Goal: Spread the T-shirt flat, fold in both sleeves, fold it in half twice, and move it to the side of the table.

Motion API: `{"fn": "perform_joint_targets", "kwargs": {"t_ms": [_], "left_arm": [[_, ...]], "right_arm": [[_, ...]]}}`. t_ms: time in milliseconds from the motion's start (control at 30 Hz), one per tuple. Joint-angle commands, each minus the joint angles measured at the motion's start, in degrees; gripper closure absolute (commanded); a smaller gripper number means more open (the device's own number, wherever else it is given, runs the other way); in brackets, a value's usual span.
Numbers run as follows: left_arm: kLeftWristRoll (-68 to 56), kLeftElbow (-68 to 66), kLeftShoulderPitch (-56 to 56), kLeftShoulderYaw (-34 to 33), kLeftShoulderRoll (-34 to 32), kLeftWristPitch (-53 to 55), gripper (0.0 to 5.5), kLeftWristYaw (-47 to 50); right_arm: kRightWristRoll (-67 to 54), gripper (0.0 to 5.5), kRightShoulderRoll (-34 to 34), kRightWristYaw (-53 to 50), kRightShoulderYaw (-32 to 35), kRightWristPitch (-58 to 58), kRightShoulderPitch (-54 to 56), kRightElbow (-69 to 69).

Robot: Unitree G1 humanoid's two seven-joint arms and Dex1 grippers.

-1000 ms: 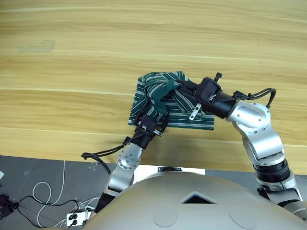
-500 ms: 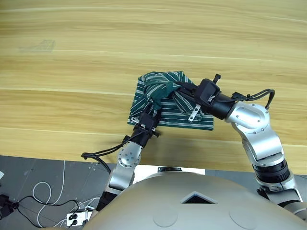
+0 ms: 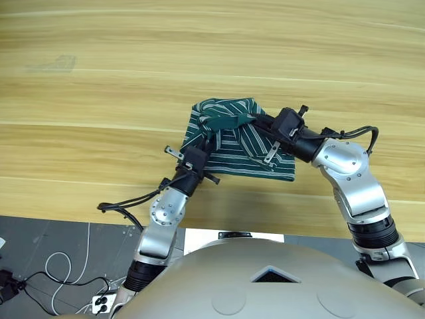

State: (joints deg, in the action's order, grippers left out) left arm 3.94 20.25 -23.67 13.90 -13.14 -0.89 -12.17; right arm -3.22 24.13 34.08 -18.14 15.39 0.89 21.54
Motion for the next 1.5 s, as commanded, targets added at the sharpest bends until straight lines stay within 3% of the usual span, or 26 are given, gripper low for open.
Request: {"fn": "perform_joint_targets", "kwargs": {"t_ms": [33, 167, 333, 533, 767, 900, 967, 1033, 1133, 1300, 1400, 1500], "left_arm": [[-8.30, 7.13, 6.72, -10.86, -3.96, 5.43, 5.49, -2.88], [-12.24, 6.72, 14.07, -21.19, -8.03, 9.27, 5.49, -3.02], [-10.04, 10.50, 20.85, -23.81, -13.75, 12.11, 5.49, -4.51], [-11.85, 8.21, 38.79, -25.61, -24.79, 19.29, 5.49, -11.31], [-13.00, -12.23, 65.34, -18.60, -31.44, 24.04, 5.49, -22.28], [-5.26, -36.30, 82.11, -10.12, -29.73, 17.30, 5.49, -24.60], [0.14, -55.72, 93.64, -6.17, -26.07, 11.32, 5.49, -20.56], [5.47, -73.45, 104.55, -3.22, -21.97, 6.00, 5.49, -10.15], [7.63, -84.05, 113.62, -2.65, -19.42, 2.24, 5.49, 0.80], [10.52, -84.12, 110.13, 0.39, -19.53, -6.39, 5.49, -4.49], [10.12, -72.07, 94.86, 1.58, -21.85, -10.88, 5.49, -12.30], [8.76, -53.30, 76.16, 1.05, -26.79, -9.81, 5.49, -18.70]], "right_arm": [[-1.55, 5.50, -0.08, -0.90, 4.91, -2.17, 1.78, -2.97], [-2.38, 5.50, -0.15, -1.24, 9.58, -5.67, 5.10, -10.15], [-6.52, 5.50, 2.03, -0.20, 16.94, -6.51, 11.65, -9.36], [-13.42, 5.50, 6.89, 1.37, 25.23, -3.28, 24.02, -8.34], [-14.61, 5.50, 12.95, 5.58, 25.96, -0.10, 39.92, -20.33], [-8.18, 5.50, 14.14, 7.41, 21.11, -4.82, 53.78, -39.44], [-2.77, 5.50, 12.31, 3.50, 18.56, -10.42, 65.12, -58.73], [2.52, 5.50, 9.75, -4.62, 15.86, -15.65, 74.74, -74.82], [6.19, 5.50, 8.44, -12.84, 14.02, -20.66, 81.52, -83.71], [8.69, 5.50, 8.32, -9.02, 12.12, -29.38, 76.09, -84.72], [7.16, 5.50, 8.46, -2.20, 11.57, -32.94, 60.21, -74.95], [4.22, 5.50, 9.04, 3.97, 11.30, -29.51, 47.22, -60.41]]}}
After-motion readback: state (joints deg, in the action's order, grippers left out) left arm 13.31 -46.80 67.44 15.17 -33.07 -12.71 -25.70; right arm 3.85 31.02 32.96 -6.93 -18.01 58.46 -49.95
